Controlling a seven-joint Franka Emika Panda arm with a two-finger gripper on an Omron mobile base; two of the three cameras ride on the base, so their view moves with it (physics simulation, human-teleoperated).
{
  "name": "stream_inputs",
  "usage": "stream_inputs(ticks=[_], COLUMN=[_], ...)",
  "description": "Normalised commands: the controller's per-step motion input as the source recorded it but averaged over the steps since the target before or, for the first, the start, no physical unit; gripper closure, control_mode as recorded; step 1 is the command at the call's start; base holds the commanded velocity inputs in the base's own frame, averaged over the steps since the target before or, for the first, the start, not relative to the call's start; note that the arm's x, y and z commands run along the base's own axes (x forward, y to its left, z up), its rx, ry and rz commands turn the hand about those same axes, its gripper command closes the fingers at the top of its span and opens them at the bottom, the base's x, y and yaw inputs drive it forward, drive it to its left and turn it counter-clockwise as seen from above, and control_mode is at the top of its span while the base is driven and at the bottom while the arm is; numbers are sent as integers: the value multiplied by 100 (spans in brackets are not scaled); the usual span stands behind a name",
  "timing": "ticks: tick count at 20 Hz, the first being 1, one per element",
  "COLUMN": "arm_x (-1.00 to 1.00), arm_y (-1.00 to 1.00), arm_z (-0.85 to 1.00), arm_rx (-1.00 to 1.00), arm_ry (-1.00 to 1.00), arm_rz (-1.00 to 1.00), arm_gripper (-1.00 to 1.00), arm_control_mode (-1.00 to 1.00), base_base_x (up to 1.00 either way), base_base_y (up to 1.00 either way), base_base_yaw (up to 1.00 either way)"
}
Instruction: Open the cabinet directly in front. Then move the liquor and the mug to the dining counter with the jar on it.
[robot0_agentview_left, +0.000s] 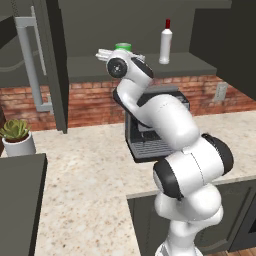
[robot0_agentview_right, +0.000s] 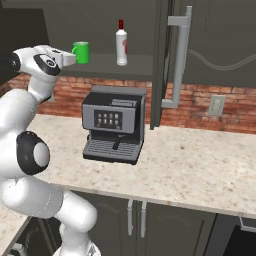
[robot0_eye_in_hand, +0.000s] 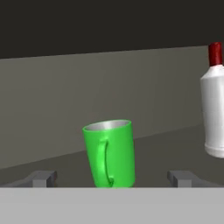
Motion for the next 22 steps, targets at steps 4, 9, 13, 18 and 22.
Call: stream_inputs(ticks=[4,9,13,18,22], arm_x=[49,44,38,35,35], arm_y=[0,0,0,0,0], arm_z=[0,0,0,0,0], arm_rx=[0,0,0,0,0], arm_ry=[2,2,2,0,0], arm_rz=[0,0,0,0,0], arm_gripper=[-100,-100,-100,-100,-100], arm_control_mode=[-100,-100,-100,-100,-100], base_base_x=[0,0,0,0,0], base_base_y=[0,0,0,0,0], base_base_yaw=[0,0,0,0,0])
